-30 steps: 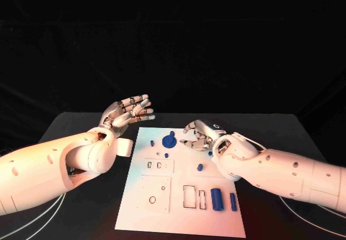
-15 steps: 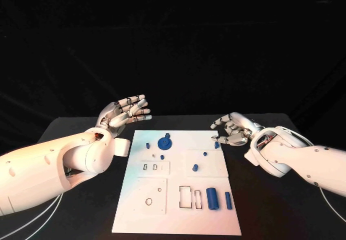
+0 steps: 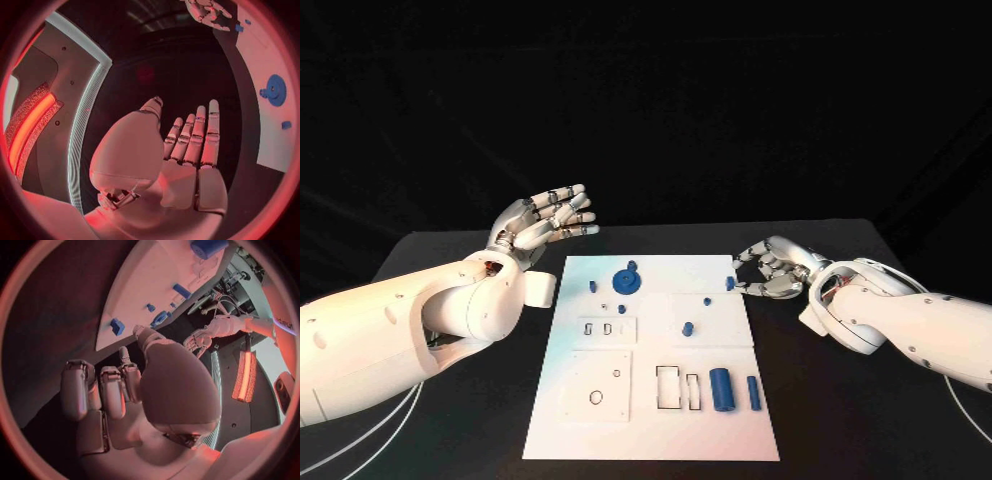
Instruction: Assemble the parts on the task board
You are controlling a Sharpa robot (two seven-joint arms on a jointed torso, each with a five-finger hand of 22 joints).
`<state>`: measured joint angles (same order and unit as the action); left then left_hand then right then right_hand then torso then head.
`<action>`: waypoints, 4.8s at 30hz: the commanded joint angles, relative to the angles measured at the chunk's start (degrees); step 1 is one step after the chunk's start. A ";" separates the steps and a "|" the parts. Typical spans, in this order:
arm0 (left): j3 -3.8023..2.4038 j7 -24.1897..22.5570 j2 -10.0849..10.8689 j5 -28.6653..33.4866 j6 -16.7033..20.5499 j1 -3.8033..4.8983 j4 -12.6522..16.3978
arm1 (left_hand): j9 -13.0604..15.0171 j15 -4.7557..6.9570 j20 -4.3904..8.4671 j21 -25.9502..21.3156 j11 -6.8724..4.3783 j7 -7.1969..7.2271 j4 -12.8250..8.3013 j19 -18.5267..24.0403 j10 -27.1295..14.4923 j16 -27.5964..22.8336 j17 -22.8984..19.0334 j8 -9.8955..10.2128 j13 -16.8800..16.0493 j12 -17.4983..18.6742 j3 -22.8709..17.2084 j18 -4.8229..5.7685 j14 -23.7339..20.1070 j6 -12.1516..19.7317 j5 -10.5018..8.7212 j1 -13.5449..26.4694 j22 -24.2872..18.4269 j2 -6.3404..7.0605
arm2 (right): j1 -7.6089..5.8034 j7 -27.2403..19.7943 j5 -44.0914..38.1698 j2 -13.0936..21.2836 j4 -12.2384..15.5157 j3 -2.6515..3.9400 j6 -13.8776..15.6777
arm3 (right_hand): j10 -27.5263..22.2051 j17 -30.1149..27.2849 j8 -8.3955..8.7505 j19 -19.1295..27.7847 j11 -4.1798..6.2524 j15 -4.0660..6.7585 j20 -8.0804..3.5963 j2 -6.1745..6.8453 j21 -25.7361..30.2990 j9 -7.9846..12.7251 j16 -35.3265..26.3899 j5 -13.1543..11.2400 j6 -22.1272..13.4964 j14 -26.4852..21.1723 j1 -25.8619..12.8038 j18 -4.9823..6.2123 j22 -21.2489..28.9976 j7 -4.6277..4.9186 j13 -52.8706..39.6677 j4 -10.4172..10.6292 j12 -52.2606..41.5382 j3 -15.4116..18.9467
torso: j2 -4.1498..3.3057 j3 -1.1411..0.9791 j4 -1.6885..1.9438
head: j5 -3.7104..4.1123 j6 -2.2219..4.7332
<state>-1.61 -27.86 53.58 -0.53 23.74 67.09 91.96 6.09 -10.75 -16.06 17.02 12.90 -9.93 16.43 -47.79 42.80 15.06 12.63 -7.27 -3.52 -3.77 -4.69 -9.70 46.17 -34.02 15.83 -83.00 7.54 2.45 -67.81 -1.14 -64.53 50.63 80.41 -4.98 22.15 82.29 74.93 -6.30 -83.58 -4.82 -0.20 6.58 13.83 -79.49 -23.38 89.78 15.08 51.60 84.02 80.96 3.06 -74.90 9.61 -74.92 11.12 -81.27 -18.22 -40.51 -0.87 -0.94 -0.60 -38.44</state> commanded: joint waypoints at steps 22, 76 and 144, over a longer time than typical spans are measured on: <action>-0.03 -0.43 -0.33 0.01 -1.28 -0.06 -0.29 | -0.03 0.02 0.01 0.17 0.11 -4.96 0.02 0.56 -0.25 0.33 0.16 -0.09 0.06 0.17 -0.25 -0.46 -0.59 0.39 -0.06 -0.50 -0.07 -0.03 | 1.41 0.56 -3.63 -3.98 -5.57 0.01 -1.25 | -0.01 15.07 0.13 0.04 -0.15 -0.61 0.17 -0.84 -0.07 0.03 0.22 0.09 0.40 5.98 1.85 -0.28 -6.18 0.29 -6.23 -1.00 -0.16 -1.39 | -0.17 -0.33 0.15 | -0.31 -0.69; -0.03 -0.17 -0.16 0.00 -1.28 -0.06 -0.21 | -0.04 0.01 -0.02 0.25 0.14 -5.00 0.01 0.73 -0.30 0.45 0.35 -0.10 0.05 0.15 -0.30 -0.47 -0.77 0.41 -0.06 -0.55 -0.06 -0.06 | 1.66 2.99 -4.53 -5.02 -5.59 0.01 3.54 | 1.85 15.07 -4.68 -1.00 2.11 1.24 -1.37 -3.83 -1.28 -1.47 0.22 -1.73 7.72 5.98 -0.47 -0.62 -7.77 -2.35 -7.90 -2.46 -1.88 -9.74 | -0.14 -0.38 0.20 | -0.22 -0.90; 0.19 1.21 -1.04 -0.06 -1.33 -0.06 -0.63 | 0.36 0.00 -0.04 0.73 0.30 -5.04 -0.17 0.95 3.70 1.23 1.11 -0.84 -0.32 -0.79 -1.04 -0.53 -0.76 -1.66 -0.07 -1.69 0.07 -0.28 | 4.87 22.91 -18.24 -24.05 4.51 -2.42 4.57 | 2.44 15.07 -7.69 -1.64 2.78 1.96 -2.22 -3.41 -2.02 -3.23 0.22 -1.88 6.42 5.98 -5.21 -0.87 -8.65 -3.01 -8.36 -2.55 -2.20 -10.47 | 0.67 0.23 0.24 | -3.34 -3.53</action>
<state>-1.39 -26.48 52.66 -0.52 23.37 67.00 91.18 6.35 -10.75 -16.06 17.48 13.21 -10.13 16.36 -47.39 46.00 15.90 13.68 -7.88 -3.78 -4.37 -5.40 -9.69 45.76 -35.26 15.83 -84.12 7.54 2.24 -63.12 20.65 -80.49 26.76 85.00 -7.37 28.88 84.13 74.91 -13.45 -84.00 -2.35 1.44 4.72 10.49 -81.53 -24.16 89.78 12.94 58.31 84.04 76.50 3.06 -74.92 6.73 -74.91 8.23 -83.30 -28.70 -39.86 -0.62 -0.63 -3.88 -41.88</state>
